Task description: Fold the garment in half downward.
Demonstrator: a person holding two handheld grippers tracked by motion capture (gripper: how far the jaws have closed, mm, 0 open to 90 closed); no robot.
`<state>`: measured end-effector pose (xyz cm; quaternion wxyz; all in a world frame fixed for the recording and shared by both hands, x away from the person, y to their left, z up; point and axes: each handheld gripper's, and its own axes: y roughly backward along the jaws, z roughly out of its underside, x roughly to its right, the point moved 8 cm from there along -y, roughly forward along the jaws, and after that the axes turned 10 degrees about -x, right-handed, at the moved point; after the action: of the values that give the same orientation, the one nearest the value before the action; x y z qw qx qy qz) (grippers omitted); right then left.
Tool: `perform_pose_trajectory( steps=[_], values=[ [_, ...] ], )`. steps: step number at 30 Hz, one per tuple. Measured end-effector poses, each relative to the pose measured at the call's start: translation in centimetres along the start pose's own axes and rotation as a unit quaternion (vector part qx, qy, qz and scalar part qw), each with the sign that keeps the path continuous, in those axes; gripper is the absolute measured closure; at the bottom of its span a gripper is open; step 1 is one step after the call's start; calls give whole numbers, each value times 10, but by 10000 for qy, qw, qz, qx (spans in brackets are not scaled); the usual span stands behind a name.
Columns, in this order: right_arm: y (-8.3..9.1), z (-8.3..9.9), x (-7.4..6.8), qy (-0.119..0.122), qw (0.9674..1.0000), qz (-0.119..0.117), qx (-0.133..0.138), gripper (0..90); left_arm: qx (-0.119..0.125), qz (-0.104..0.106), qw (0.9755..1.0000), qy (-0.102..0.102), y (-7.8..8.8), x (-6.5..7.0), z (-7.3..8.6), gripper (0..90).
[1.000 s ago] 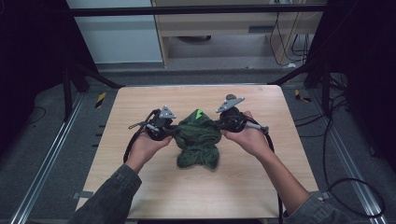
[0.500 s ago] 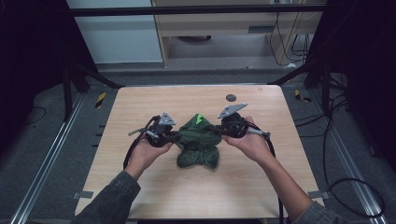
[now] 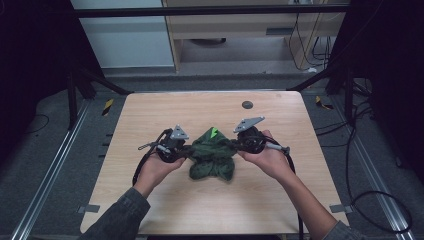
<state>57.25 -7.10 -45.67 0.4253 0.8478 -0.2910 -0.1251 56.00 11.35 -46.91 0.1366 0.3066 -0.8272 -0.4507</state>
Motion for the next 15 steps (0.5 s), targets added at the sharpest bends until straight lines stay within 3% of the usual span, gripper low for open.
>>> perform_pose_trajectory(
  steps=[15],
  values=[
    [0,6,-14,92,9999,-64,-7,804,19,34,10000,-20,0,6,9,800]
  ],
)
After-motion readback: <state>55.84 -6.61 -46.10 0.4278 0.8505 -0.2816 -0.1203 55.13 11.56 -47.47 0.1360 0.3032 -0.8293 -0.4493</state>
